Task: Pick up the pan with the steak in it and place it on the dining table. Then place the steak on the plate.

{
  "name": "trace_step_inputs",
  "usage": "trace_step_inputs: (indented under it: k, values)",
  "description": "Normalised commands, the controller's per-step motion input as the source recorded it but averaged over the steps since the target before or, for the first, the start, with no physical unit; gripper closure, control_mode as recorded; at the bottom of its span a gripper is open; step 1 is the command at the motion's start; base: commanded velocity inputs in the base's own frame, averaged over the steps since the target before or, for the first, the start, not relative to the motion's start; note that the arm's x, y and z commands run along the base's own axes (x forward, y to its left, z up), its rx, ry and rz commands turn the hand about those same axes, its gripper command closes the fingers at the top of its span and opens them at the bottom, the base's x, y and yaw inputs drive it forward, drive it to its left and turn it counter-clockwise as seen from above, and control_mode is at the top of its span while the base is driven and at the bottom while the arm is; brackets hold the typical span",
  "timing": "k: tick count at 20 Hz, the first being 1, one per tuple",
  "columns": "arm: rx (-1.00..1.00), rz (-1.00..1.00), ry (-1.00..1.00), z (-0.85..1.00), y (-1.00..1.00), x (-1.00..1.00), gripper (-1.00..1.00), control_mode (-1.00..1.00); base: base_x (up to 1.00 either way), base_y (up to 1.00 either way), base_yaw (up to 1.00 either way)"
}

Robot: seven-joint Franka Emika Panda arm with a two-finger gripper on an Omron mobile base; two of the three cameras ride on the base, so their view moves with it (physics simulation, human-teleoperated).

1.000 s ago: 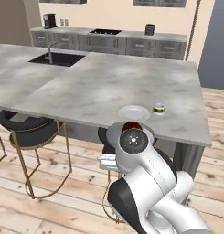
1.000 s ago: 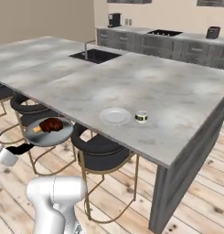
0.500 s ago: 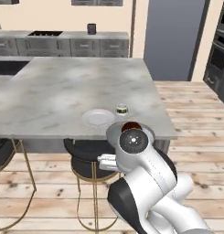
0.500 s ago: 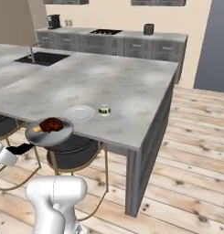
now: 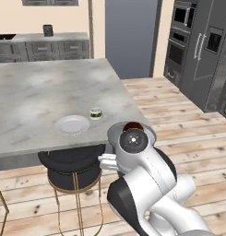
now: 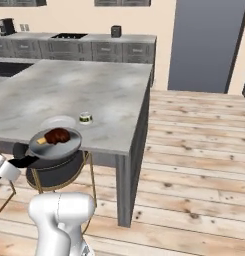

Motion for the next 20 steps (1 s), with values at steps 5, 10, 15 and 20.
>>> trace_step_inputs:
  k: [5, 10, 15, 20]
  values:
    - [0.00, 0.00, 0.00, 0.00, 0.00, 0.00, 1.00, 1.00, 0.00, 0.45, 0.00]
    - [0.00, 0.00, 0.00, 0.00, 0.00, 0.00, 1.00, 1.00, 0.00, 0.84, 0.00]
    - [0.00, 0.00, 0.00, 0.00, 0.00, 0.00, 1.00, 1.00, 0.00, 0.76, 0.00]
    - [0.00, 0.00, 0.00, 0.00, 0.00, 0.00, 1.00, 1.00, -0.01, 0.52, -0.01]
